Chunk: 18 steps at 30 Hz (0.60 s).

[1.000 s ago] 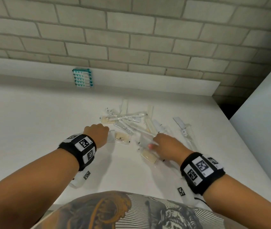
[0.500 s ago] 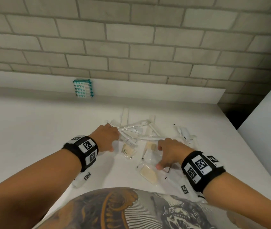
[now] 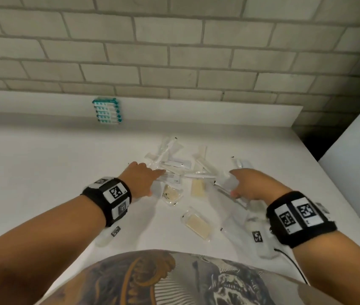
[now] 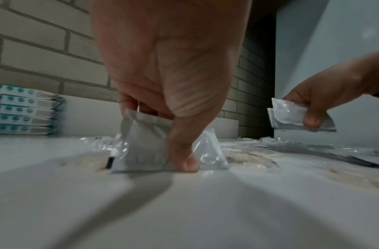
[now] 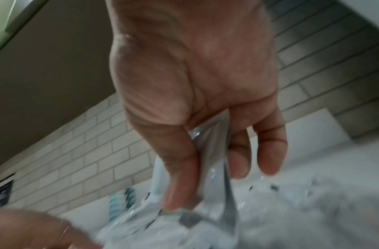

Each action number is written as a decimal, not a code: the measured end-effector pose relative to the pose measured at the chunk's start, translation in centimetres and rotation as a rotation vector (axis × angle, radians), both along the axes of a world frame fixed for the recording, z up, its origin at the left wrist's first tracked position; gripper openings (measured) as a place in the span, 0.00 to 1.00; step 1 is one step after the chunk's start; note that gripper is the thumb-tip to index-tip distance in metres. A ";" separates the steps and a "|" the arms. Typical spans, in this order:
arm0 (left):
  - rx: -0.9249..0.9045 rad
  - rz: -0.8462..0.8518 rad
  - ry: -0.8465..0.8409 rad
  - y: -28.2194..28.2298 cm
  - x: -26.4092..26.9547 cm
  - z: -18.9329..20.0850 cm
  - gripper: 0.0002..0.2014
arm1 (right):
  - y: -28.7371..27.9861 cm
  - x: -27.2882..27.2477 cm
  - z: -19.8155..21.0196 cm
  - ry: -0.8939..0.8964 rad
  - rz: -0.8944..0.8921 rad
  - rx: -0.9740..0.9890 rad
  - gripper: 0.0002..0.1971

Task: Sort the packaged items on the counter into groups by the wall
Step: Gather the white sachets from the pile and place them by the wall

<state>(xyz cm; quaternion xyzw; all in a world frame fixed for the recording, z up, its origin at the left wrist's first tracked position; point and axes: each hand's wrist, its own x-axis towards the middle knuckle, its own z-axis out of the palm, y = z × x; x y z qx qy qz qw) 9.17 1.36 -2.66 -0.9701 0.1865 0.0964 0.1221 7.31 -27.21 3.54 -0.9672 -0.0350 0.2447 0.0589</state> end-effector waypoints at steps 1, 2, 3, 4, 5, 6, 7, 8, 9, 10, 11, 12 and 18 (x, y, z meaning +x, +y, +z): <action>0.020 -0.017 0.028 -0.2 0.3 0.4 0.32 | -0.8 -0.1 0.6 0.014 0.016 -0.011 0.29; 0.019 -0.025 0.062 -0.5 0.6 0.7 0.30 | -1.6 -0.3 1.0 0.044 0.045 -0.030 0.26; -0.003 -0.007 0.107 -0.7 0.9 1.0 0.26 | -2.2 -0.6 1.1 0.090 0.072 -0.045 0.22; -0.041 0.038 0.162 -0.9 1.2 1.2 0.23 | -2.6 -1.0 1.0 0.154 0.091 -0.052 0.15; -0.082 0.083 0.213 -1.2 1.5 1.4 0.21 | -2.7 -1.4 0.6 0.221 0.107 -0.067 0.11; -0.111 0.117 0.251 -1.5 1.8 1.6 0.21 | -2.7 -1.8 -0.2 0.275 0.116 -0.097 0.10; -0.125 0.136 0.266 -1.9 2.2 1.8 0.20 | -2.4 -2.1 -0.9 0.301 0.121 -0.135 0.14; -0.135 0.154 0.258 -2.2 2.5 1.8 0.19 | -2.3 -2.4 -1.6 0.291 0.125 -0.170 0.19; -0.159 0.169 0.234 -2.7 2.7 1.8 0.17 | -2.2 -2.5 -2.3 0.248 0.135 -0.204 0.22; -0.184 0.185 0.209 -3.0 2.8 1.7 0.16 | -2.3 -2.5 -2.7 0.194 0.139 -0.224 0.24; -0.202 0.193 0.189 -3.4 2.8 1.5 0.14 | -2.4 -2.4 -2.9 0.151 0.125 -0.219 0.24; -0.213 0.199 0.180 -3.6 2.9 1.2 0.15 | -2.6 -2.3 -2.9 0.121 0.096 -0.200 0.23; -0.272 0.230 0.210 -3.6 2.7 0.3 0.32 | -2.9 -2.8 -0.7 0.152 0.042 -0.102 0.15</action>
